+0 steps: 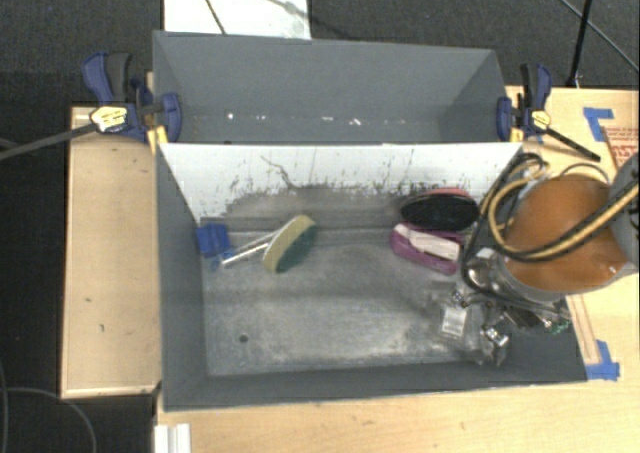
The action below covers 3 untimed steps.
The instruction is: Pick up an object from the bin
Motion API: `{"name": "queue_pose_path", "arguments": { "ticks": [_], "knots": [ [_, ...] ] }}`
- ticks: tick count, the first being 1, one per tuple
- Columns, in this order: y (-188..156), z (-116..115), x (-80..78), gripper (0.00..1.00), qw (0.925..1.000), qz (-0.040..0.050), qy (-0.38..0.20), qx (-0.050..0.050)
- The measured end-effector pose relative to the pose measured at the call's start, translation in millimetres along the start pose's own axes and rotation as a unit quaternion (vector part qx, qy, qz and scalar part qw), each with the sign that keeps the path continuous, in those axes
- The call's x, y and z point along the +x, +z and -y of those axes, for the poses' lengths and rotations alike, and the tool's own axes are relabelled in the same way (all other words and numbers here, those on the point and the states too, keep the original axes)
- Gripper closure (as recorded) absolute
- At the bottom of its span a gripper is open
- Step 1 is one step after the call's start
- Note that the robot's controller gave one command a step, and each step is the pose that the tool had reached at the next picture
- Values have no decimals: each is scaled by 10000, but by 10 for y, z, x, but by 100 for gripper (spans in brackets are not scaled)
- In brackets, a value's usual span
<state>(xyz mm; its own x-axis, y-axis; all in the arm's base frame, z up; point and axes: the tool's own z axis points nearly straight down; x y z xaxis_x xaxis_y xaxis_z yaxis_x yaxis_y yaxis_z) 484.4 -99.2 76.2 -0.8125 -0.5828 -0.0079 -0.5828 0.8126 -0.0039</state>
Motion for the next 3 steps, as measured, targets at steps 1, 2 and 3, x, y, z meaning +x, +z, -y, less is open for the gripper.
{"name": "queue_pose_path", "arguments": {
  "ticks": [1,2,3],
  "knots": [
    [61,419,-223,0,9966,-20,-821,-8],
    [62,411,-223,100,9968,-22,-797,-20],
    [-767,322,-87,100,9967,-12,-814,8]
  ]
}}
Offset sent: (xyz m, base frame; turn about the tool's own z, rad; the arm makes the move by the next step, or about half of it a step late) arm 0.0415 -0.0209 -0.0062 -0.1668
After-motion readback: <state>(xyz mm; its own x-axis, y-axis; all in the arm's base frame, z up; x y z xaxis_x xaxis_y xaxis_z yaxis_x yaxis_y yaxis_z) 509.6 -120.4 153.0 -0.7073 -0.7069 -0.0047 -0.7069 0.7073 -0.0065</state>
